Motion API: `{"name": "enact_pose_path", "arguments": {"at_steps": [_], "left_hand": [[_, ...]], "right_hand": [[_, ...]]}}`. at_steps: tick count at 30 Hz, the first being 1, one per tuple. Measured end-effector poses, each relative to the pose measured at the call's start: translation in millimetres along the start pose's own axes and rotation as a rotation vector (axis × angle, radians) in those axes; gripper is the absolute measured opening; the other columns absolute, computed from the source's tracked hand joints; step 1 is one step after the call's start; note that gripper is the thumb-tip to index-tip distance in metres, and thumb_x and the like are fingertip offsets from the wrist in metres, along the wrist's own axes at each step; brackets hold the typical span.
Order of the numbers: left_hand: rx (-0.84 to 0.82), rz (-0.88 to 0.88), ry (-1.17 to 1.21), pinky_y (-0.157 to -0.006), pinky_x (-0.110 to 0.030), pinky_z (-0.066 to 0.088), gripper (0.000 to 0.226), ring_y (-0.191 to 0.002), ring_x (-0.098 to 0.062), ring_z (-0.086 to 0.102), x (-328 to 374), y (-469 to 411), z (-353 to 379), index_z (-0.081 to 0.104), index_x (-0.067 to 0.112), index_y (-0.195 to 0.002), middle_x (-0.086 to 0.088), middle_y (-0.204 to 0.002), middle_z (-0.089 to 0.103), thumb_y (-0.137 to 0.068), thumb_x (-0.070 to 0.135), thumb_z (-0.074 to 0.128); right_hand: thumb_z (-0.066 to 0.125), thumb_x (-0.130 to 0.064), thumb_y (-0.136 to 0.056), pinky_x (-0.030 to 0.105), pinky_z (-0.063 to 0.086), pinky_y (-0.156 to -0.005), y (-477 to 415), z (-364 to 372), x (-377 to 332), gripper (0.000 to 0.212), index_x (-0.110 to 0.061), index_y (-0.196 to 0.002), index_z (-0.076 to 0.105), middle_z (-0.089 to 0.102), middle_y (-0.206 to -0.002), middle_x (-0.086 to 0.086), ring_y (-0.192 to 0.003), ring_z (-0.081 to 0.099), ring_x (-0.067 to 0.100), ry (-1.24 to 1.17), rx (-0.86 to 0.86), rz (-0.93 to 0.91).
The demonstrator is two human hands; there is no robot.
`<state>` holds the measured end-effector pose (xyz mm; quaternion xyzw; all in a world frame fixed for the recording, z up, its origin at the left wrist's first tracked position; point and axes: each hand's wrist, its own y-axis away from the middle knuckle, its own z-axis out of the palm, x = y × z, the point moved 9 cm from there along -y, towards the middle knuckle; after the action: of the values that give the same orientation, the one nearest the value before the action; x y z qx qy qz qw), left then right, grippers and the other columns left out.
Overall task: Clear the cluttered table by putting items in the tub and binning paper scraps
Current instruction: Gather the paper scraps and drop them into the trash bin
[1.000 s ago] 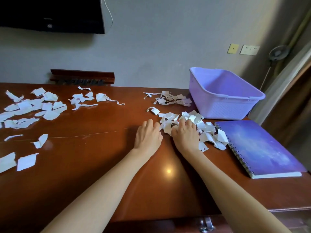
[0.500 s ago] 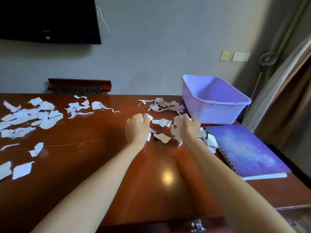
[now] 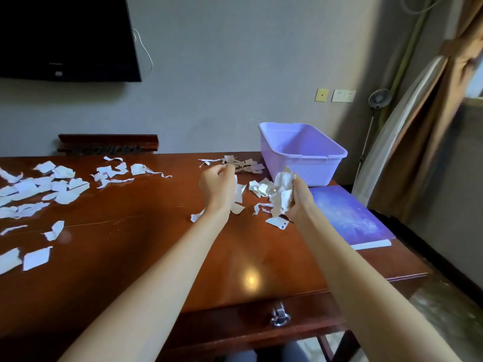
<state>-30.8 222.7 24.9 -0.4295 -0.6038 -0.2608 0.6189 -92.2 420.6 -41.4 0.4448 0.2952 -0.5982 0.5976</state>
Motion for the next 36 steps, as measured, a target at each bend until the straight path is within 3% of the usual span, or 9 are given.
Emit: {"name": "enact_pose_path", "arguments": {"at_steps": [2,6,9,16,20,23,27,31,36], "left_hand": [[-0.045,-0.057,0.038,-0.052,-0.024,0.023,0.034,-0.052,-0.013,0.027,-5.8,15.5,10.3,0.038,0.009,-0.056,-0.003,-0.052,0.03,-0.089,0.012,0.046],[-0.125,-0.179,0.055,-0.052,-0.023,0.026,0.035,-0.054,-0.013,0.029,-30.2,47.0,27.6,0.039,0.011,-0.059,-0.003,-0.054,0.03,-0.092,0.016,0.047],[-0.143,-0.224,0.069,-0.054,-0.024,0.025,0.036,-0.056,-0.013,0.029,-37.4,65.9,35.0,0.037,0.015,-0.057,-0.002,-0.058,0.032,-0.092,0.018,0.047],[-0.319,-0.32,0.271,-0.04,-0.017,0.025,0.038,-0.037,-0.003,0.03,-16.1,145.3,86.3,0.035,0.019,-0.056,0.01,-0.04,0.035,-0.09,0.012,0.051],[-0.482,-0.412,0.375,-0.042,-0.016,0.019,0.047,-0.034,-0.007,0.024,-24.4,216.1,131.8,0.035,0.021,-0.045,0.008,-0.037,0.029,-0.087,0.006,0.051],[-0.609,-0.467,0.331,-0.045,-0.018,0.024,0.039,-0.04,-0.009,0.028,-47.3,275.4,160.3,0.036,0.019,-0.052,0.004,-0.043,0.034,-0.086,0.008,0.052],[-0.754,-0.574,0.186,-0.04,-0.015,0.015,0.041,-0.039,-0.009,0.02,-97.9,342.8,187.9,0.028,0.019,-0.053,0.011,-0.036,0.023,-0.086,0.007,0.049],[-0.797,-0.764,0.033,-0.038,-0.014,0.015,0.034,-0.036,-0.008,0.021,-158.8,385.1,208.8,0.034,0.018,-0.057,0.007,-0.042,0.026,-0.086,0.008,0.049],[-0.779,-0.963,-0.155,-0.036,-0.014,0.015,0.027,-0.041,-0.011,0.02,-239.7,407.0,221.2,0.036,0.017,-0.062,-0.001,-0.056,0.029,-0.085,0.006,0.047]], "right_hand": [[0.033,-0.005,-0.089,0.014,0.032,-0.031,2.9,-21.6,5.9,0.053,-0.017,-0.039,0.046,0.041,-0.055,0.0,-0.041,0.039,0.017,0.109,0.062,0.028],[0.045,-0.022,-0.091,0.028,0.053,-0.068,12.9,-59.4,20.5,0.021,-0.012,-0.095,0.063,0.064,-0.081,0.004,-0.069,0.062,0.02,0.219,0.108,0.1],[0.039,-0.018,-0.095,0.019,0.043,-0.044,31.9,-72.8,14.8,0.026,-0.009,-0.076,0.055,0.053,-0.056,0.001,-0.04,0.052,0.014,0.117,0.059,0.105],[0.019,0.002,-0.086,0.02,0.015,-0.047,110.3,-117.0,-15.0,0.054,-0.021,-0.039,0.03,0.025,-0.041,-0.009,-0.028,0.028,0.007,-0.068,-0.066,0.014],[0.031,-0.012,-0.097,0.012,0.042,-0.032,160.7,-198.3,-6.8,0.035,-0.017,-0.066,0.046,0.044,-0.065,-0.001,-0.027,0.051,0.004,-0.001,0.206,0.062],[0.029,-0.016,-0.098,0.014,0.03,-0.03,191.2,-253.9,18.8,0.039,-0.016,-0.059,0.035,0.038,-0.054,0.007,-0.03,0.043,0.021,-0.083,0.229,0.128],[0.024,-0.007,-0.096,0.009,0.022,-0.026,215.2,-332.2,75.2,0.058,-0.017,-0.04,0.033,0.03,-0.028,-0.005,-0.019,0.026,0.007,-0.195,0.303,0.203],[0.03,0.002,-0.08,0.009,0.017,-0.031,234.2,-390.1,135.5,0.034,-0.014,-0.05,0.03,0.029,-0.027,-0.006,-0.02,0.026,0.007,-0.173,0.47,0.362],[0.031,-0.023,-0.102,0.02,0.04,-0.05,239.7,-449.6,205.6,0.038,-0.016,-0.066,0.042,0.054,-0.04,-0.003,-0.043,0.052,0.008,-0.052,0.697,0.552]]}}
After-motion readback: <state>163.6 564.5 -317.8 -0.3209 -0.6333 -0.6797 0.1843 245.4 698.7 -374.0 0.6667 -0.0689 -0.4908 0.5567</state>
